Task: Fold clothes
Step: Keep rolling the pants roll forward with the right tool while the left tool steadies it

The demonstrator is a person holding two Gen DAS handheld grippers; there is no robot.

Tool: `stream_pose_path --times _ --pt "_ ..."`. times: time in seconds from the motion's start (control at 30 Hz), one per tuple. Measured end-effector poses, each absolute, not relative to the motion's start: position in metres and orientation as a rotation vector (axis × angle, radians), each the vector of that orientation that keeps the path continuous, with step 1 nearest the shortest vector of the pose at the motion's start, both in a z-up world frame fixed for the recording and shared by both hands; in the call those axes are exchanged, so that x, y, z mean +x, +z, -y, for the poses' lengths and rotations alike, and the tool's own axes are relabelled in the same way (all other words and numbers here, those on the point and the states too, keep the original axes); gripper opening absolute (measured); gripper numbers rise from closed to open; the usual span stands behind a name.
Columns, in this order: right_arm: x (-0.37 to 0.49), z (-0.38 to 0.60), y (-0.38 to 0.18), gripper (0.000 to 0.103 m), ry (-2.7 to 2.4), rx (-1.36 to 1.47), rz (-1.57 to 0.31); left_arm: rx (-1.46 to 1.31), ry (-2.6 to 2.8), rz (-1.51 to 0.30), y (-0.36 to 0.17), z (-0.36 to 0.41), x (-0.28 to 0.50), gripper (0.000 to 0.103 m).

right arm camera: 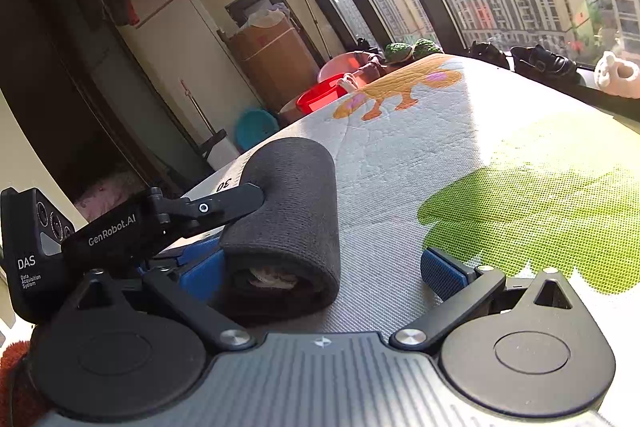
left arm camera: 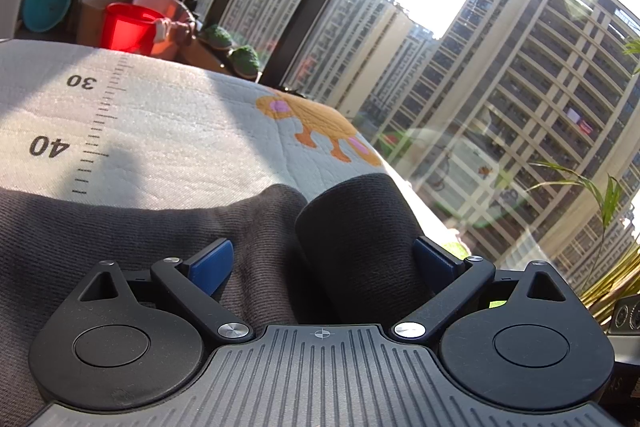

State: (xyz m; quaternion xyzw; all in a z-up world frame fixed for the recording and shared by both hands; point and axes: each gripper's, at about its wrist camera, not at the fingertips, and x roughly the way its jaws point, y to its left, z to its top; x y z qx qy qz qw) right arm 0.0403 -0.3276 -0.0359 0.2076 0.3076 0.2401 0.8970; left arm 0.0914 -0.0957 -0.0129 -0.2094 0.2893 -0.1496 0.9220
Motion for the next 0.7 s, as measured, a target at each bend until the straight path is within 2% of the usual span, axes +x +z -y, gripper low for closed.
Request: stream_pose_path --times 0.33,0.63,0.67,0.7 --pt "0.042 0.344 -0.040 0.103 0.528 0.567 -0.624 -0.419 -0.311 -0.596 -0.014 0.098 0.092 0.101" --pt "0.043 0.337 -0.028 0.103 0.545 0.458 -0.648 -0.421 -0.300 -0.604 -0.013 0.097 0.091 0.101" --pt "0.040 0.338 -0.024 0.102 0.524 0.441 -0.628 -0.415 -0.295 -0.603 -0.011 0.096 0.089 0.101" --pt "0.037 0.339 -0.021 0.093 0.503 0.423 -0.608 -0.410 -0.286 -0.601 -0.010 0.093 0.086 0.101"
